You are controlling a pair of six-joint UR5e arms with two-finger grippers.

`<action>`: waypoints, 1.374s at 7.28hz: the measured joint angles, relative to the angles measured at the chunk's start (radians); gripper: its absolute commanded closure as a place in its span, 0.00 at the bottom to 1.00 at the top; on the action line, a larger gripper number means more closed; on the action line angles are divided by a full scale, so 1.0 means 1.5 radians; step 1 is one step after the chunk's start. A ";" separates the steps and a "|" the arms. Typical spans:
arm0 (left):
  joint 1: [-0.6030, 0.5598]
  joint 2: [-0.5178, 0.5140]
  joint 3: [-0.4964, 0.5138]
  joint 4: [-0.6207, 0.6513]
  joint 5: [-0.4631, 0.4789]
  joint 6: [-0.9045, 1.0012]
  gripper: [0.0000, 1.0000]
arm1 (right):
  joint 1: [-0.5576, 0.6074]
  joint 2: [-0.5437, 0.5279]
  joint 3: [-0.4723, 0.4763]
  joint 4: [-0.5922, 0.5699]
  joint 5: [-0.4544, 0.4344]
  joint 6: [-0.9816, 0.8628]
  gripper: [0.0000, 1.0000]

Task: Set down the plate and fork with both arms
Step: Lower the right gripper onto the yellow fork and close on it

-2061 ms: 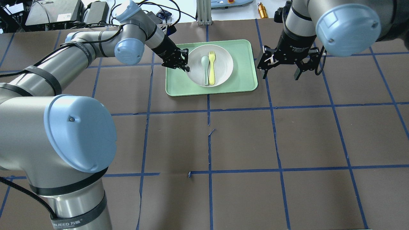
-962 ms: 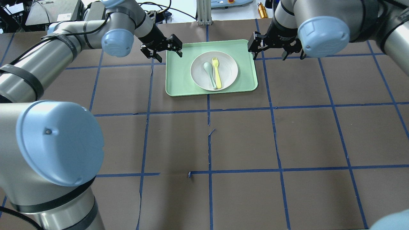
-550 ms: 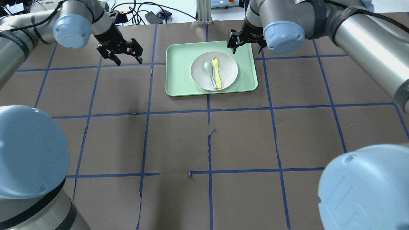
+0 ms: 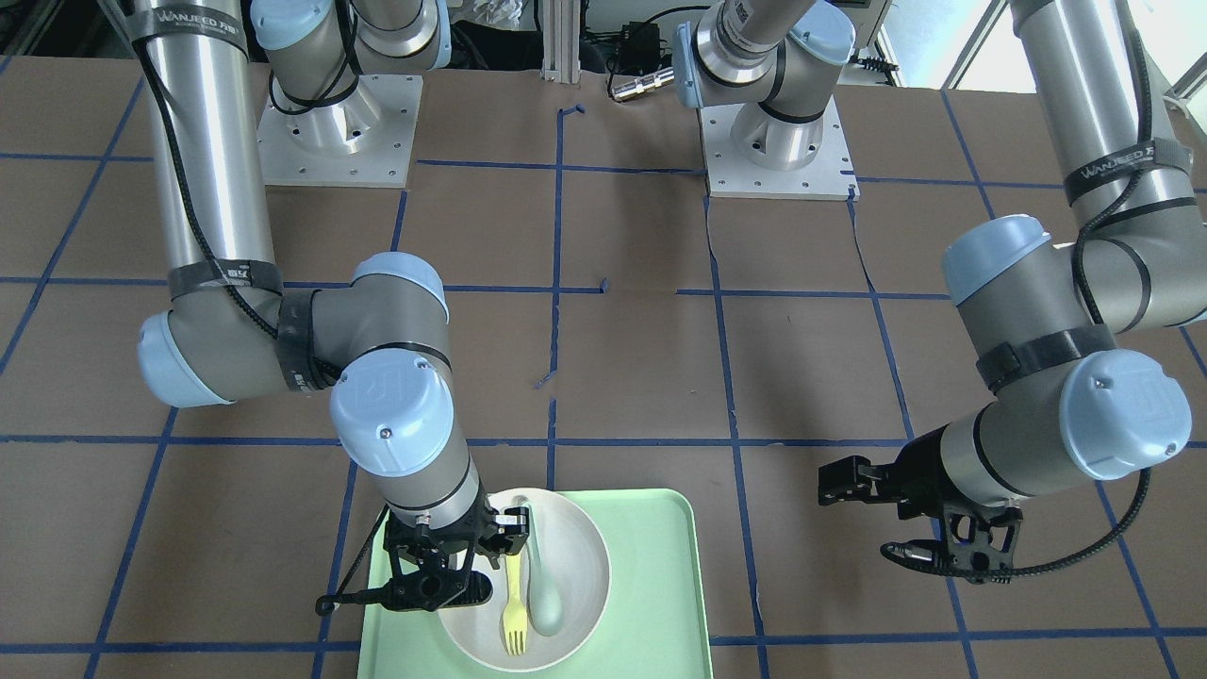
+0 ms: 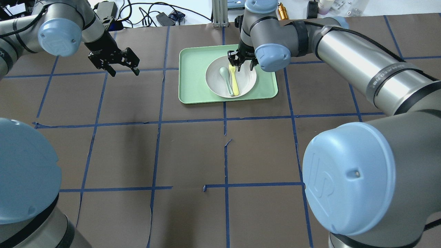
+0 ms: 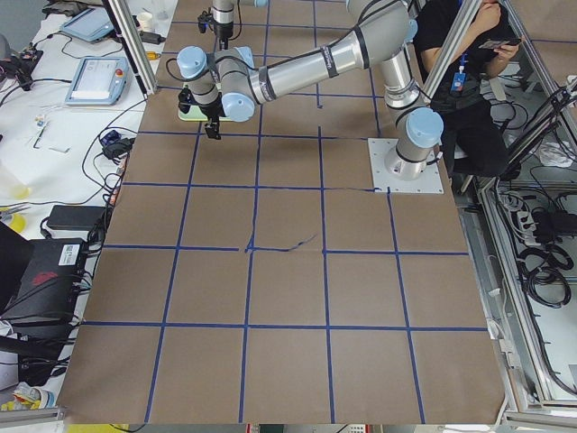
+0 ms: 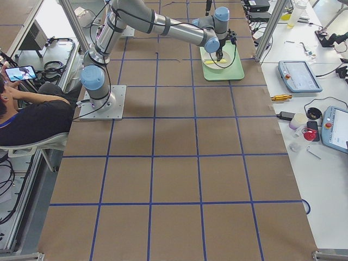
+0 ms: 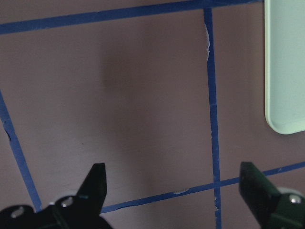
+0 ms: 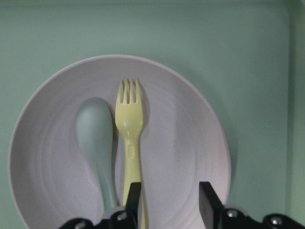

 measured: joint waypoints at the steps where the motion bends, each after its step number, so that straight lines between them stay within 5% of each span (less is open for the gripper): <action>1: 0.001 0.000 -0.006 0.003 0.001 0.000 0.00 | 0.006 0.019 -0.002 -0.016 0.004 0.000 0.46; 10: 0.004 0.000 -0.013 0.010 0.009 0.002 0.00 | 0.010 0.056 -0.019 -0.049 0.023 -0.007 0.42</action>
